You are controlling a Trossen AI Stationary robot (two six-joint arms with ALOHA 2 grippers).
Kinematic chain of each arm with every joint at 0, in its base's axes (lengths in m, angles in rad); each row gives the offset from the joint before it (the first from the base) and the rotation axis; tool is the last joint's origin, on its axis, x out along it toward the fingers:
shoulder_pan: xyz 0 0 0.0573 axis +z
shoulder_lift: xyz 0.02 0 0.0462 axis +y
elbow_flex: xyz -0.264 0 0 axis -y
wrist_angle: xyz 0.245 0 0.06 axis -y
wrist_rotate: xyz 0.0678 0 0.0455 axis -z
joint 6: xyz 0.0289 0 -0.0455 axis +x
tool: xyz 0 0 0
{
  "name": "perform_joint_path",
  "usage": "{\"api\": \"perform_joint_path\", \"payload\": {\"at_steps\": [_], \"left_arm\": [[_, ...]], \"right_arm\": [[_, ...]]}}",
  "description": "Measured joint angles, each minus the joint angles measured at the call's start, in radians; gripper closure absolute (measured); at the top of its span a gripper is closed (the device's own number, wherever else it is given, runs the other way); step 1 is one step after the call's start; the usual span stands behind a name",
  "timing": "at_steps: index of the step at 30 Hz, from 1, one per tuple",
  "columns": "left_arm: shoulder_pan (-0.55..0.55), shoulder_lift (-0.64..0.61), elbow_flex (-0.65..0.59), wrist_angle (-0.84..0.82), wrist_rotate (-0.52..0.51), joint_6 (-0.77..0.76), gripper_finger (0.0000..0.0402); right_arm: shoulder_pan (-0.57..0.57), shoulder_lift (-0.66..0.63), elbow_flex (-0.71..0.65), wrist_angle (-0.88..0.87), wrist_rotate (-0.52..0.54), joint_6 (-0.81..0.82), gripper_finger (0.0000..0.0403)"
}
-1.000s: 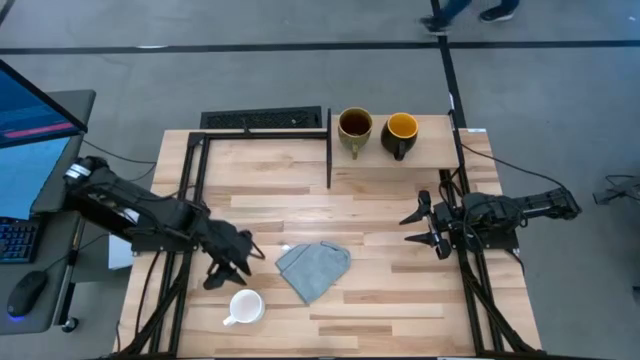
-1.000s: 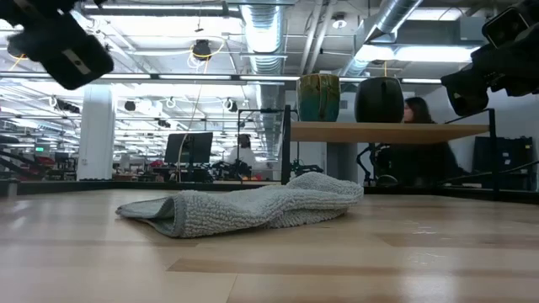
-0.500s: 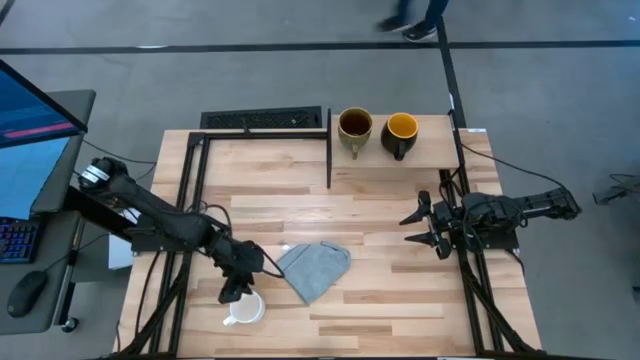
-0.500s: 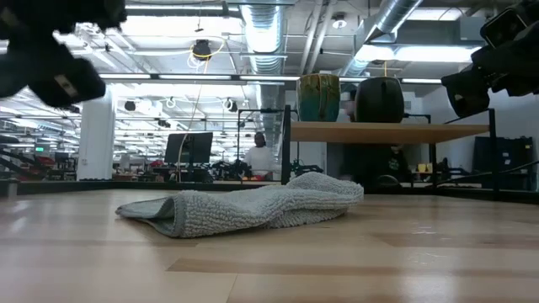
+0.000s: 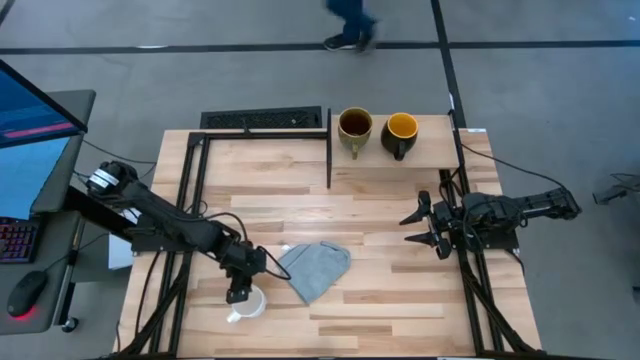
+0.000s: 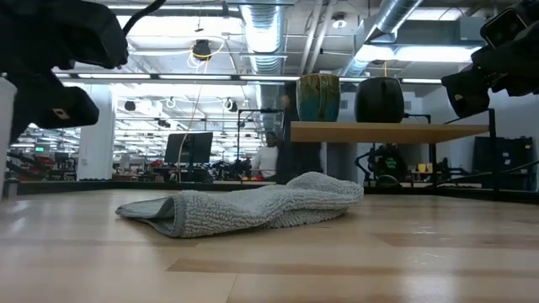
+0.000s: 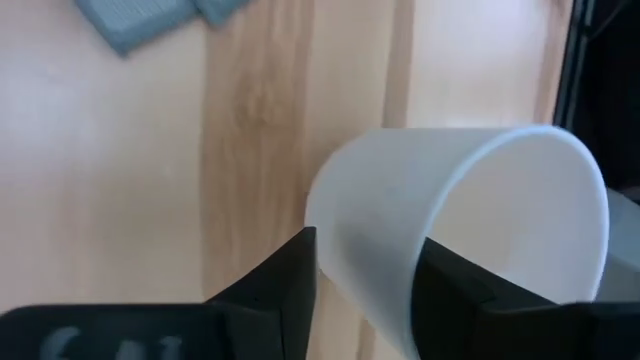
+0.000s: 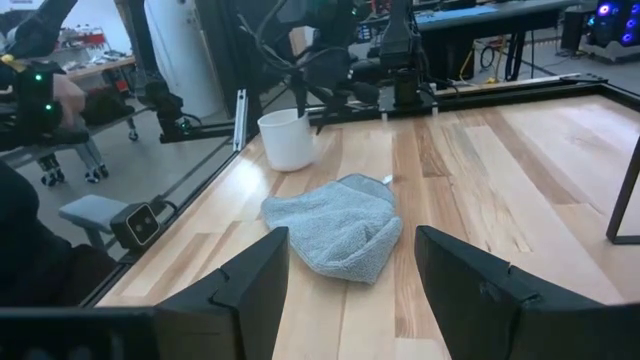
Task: Stack small to large cups/mugs on shelf
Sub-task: Put the white mug on the shelf
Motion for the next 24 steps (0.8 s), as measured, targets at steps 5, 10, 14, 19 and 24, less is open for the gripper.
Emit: {"api": "perform_joint_path", "payload": {"at_steps": [5,10,14,19,24], "left_arm": [[0.026,0.000,0.000,0.002,-0.031,0.059,0.0329],[0.070,0.000,0.000,0.001,-0.110,0.109,0.0392],[0.119,0.000,0.000,0.002,-0.204,0.133,0.0392],[0.203,0.000,0.003,0.025,-0.287,0.180,0.0397],[0.298,0.000,0.060,0.056,-0.345,0.265,0.0399]], "right_arm": [[0.000,0.000,0.000,0.000,0.000,0.000,0.0163],[0.000,0.000,0.000,0.000,0.000,0.000,0.0163],[0.000,0.000,0.000,0.000,0.000,-0.001,0.0163],[0.000,0.000,0.000,0.000,0.000,-0.002,0.0163],[0.000,0.000,0.000,0.000,0.000,-0.003,0.0163]]}}
